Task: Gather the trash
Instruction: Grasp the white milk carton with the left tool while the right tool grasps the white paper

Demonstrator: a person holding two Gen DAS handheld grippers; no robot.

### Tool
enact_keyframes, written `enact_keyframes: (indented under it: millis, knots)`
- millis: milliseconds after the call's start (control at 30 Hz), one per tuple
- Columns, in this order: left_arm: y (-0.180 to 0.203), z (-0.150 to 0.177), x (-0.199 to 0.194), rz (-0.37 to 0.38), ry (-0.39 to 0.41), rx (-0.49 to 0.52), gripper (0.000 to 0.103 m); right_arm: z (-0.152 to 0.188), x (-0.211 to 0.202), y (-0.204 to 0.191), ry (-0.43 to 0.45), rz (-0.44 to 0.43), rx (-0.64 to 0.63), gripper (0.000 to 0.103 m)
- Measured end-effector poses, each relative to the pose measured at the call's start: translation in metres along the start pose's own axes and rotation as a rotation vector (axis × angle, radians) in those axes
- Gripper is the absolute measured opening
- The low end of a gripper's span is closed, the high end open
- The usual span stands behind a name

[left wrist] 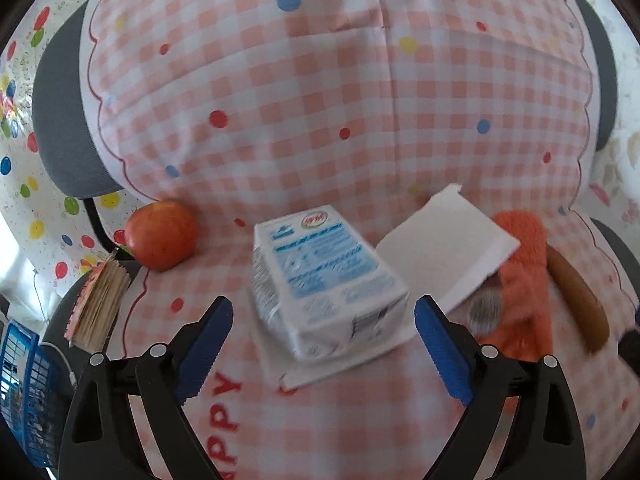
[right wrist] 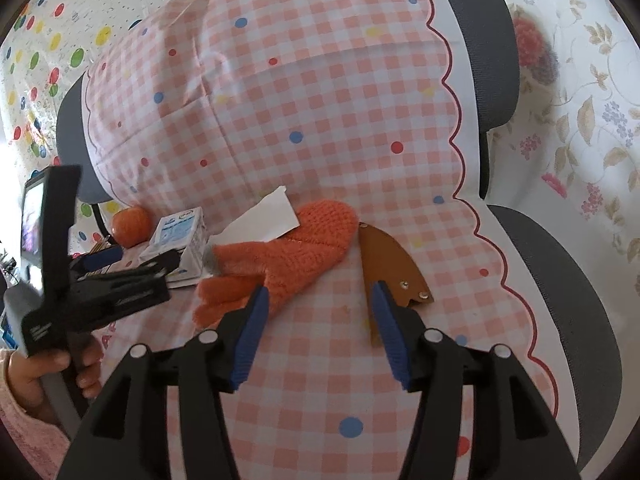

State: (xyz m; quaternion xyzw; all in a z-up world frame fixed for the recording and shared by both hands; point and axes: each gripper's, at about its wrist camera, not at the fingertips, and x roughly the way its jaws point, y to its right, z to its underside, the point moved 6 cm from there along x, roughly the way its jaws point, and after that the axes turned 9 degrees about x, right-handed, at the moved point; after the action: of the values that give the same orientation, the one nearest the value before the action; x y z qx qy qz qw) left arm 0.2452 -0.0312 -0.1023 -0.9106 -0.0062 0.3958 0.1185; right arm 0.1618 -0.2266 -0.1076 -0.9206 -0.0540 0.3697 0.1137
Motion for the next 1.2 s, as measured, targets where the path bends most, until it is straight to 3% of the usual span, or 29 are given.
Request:
enact_keyframes:
  millis: [267, 367, 433, 567, 633, 667, 700, 767, 867, 1000, 1200]
  knots:
    - [0.002, -0.003, 0.018, -0.030, -0.067, -0.019, 0.090, 0.001, 0.005, 0.004, -0.016, 0.002, 0.003, 0.053]
    - [-0.002, 0.003, 0.010, 0.006, -0.044, -0.018, 0.073, 0.003, 0.006, 0.000, -0.023, -0.003, -0.009, 0.053]
    - [-0.005, 0.005, -0.005, 0.023, 0.009, 0.010, 0.037, 0.003, 0.008, -0.006, -0.026, -0.009, -0.021, 0.053]
    - [-0.022, 0.013, -0.019, 0.096, 0.036, -0.027, 0.037, -0.001, 0.018, -0.019, -0.039, -0.043, -0.033, 0.042]
    - [-0.033, 0.020, -0.023, 0.138, 0.044, -0.037, 0.039, -0.004, 0.024, -0.025, -0.050, -0.050, -0.031, 0.042]
    - [-0.039, 0.023, -0.024, 0.151, 0.044, -0.038, 0.048, -0.005, 0.026, -0.027, -0.050, -0.052, -0.034, 0.042]
    - [-0.044, 0.027, -0.026, 0.143, 0.040, -0.040, 0.071, -0.006, 0.027, -0.030, -0.048, -0.052, -0.042, 0.042]
    - [-0.051, 0.031, -0.031, 0.126, 0.063, -0.048, 0.090, -0.008, 0.028, -0.034, -0.042, -0.051, -0.053, 0.042]
    - [-0.051, 0.032, -0.032, 0.136, 0.074, -0.037, 0.090, -0.008, 0.033, -0.038, -0.046, -0.053, -0.047, 0.042]
    - [-0.043, 0.035, -0.015, 0.095, 0.021, -0.014, 0.091, -0.007, 0.038, -0.039, -0.055, -0.052, -0.036, 0.042]
    - [-0.042, 0.027, 0.006, 0.068, -0.036, -0.098, 0.091, -0.010, 0.042, -0.039, -0.059, -0.044, -0.038, 0.043]
